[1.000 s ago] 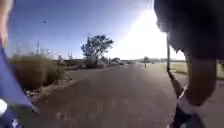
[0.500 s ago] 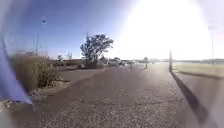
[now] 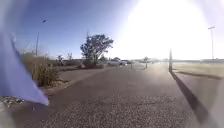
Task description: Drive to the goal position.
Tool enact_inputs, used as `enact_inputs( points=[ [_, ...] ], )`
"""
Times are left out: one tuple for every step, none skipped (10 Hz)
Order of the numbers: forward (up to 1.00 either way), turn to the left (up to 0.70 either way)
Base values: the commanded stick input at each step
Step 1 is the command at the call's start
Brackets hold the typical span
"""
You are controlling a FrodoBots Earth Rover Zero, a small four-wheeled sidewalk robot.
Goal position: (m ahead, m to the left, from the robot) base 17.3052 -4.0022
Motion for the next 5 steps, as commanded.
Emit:
enact_inputs(
  points=[
    [0.57, 0.0],
    [0.7, 0.0],
    [0.7, 0.0],
    [0.7, 0.0],
    [0.7, 0.0]
  ],
)
